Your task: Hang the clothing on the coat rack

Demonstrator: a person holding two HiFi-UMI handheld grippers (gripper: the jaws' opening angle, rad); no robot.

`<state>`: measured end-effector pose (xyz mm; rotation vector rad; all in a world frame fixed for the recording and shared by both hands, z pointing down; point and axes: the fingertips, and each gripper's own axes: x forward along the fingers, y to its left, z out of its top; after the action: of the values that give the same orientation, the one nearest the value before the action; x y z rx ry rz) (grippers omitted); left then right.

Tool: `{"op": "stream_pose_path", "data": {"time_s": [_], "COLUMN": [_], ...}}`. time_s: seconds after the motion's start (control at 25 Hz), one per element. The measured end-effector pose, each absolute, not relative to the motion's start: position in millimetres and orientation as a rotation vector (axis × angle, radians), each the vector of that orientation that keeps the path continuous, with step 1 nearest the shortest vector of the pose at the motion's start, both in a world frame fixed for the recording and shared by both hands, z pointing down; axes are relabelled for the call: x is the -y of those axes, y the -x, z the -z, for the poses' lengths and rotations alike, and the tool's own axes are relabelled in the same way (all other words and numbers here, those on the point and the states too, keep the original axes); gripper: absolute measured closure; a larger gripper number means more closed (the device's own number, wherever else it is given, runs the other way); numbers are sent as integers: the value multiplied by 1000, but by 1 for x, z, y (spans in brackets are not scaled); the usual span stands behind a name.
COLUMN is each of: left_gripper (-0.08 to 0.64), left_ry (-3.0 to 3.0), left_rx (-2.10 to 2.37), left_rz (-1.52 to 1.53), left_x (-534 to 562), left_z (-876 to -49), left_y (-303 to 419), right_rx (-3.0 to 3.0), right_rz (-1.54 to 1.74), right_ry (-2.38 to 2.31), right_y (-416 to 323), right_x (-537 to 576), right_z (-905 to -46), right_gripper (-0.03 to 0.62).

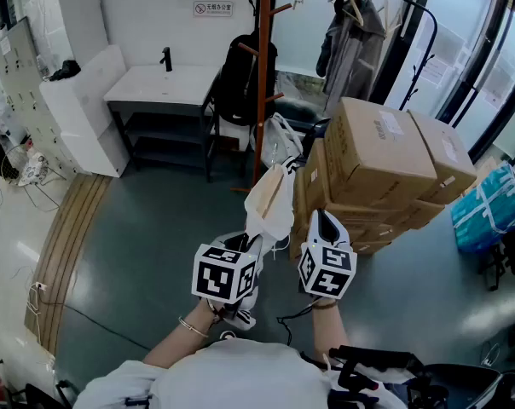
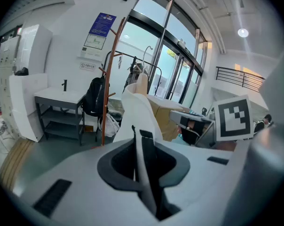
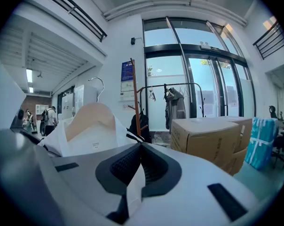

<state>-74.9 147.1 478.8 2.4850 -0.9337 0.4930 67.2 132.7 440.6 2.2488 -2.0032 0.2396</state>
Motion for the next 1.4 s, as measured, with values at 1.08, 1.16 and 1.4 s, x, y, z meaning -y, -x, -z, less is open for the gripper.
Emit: {"op": "stream_pose_path", "data": {"time_s": [1.08,1.16,1.4], "left_gripper": [508,508,508], "left_ry": [-2518,-2512,-2513], "left_rx": [905,906,868], "left_rz": [-555,-553,-561], "left_x": [-118,-113,-91], "left_z": [-485,-487,-489], "left_y": [109,108,90], "right_rx": [1941,1936,1945], "right_rz": [-296,-286,-280], "right_ry": [-2366,-2367,-2352], "right_y": [-47,-50,-64], "right_x": [-120,-117,-89], "right_z": [-451,-452,-455], "right_gripper": [569,569,569]}}
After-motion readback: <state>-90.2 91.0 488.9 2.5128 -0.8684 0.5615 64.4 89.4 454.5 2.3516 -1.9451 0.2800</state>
